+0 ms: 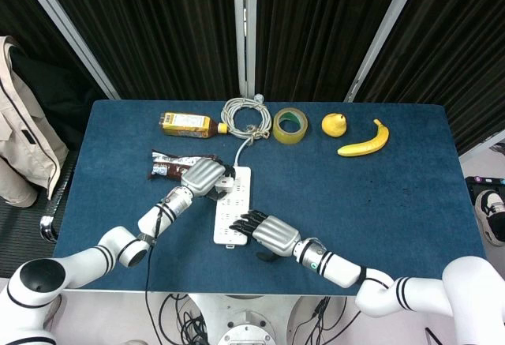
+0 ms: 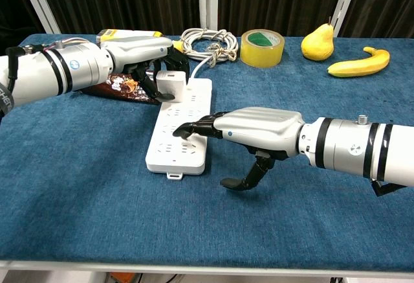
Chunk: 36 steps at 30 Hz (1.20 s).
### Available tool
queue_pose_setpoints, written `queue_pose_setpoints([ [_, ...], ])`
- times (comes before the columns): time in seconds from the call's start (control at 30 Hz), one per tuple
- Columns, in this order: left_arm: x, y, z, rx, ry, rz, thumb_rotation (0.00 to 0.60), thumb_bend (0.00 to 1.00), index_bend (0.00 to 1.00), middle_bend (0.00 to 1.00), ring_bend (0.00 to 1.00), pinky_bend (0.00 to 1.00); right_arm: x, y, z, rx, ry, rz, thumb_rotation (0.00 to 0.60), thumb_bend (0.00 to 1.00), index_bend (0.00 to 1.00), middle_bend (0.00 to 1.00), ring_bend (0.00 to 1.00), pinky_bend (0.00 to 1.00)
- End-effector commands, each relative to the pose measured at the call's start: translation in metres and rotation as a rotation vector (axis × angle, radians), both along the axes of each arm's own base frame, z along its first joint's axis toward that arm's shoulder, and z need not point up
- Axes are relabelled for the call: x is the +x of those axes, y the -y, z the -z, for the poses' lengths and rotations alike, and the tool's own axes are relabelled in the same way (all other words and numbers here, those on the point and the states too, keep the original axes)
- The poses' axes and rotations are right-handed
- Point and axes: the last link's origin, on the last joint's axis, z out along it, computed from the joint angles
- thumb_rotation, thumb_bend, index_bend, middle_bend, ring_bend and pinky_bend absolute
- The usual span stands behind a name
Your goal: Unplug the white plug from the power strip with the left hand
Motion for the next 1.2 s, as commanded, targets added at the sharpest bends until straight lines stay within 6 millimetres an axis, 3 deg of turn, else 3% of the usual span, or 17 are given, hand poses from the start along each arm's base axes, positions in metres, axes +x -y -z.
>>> queue_pose_setpoints([
  [0.03,0.001,0.000,0.002,-0.006,0.006,0.001,0.600,0.33,0.46,0.49,0.40,0.51,-0.001,0.000,0.000,0.002,0.000,0.003,0.600,0.31,0.06,0.14,0.00,0.00],
  [0.3,-0.001,-0.003,0.002,-0.025,0.045,-0.027,0.600,0.38,0.54,0.59,0.49,0.57,-0.001,0.002,0.000,0.006,0.002,0.012,0.600,0.32,0.06,0.14,0.00,0.00],
  [1.2,-0.008,-0.009,-0.009,-0.056,0.226,-0.107,0.600,0.38,0.54,0.59,0.48,0.57,-0.002,0.003,0.001,0.022,-0.001,0.049,0.600,0.33,0.06,0.16,0.00,0.02],
])
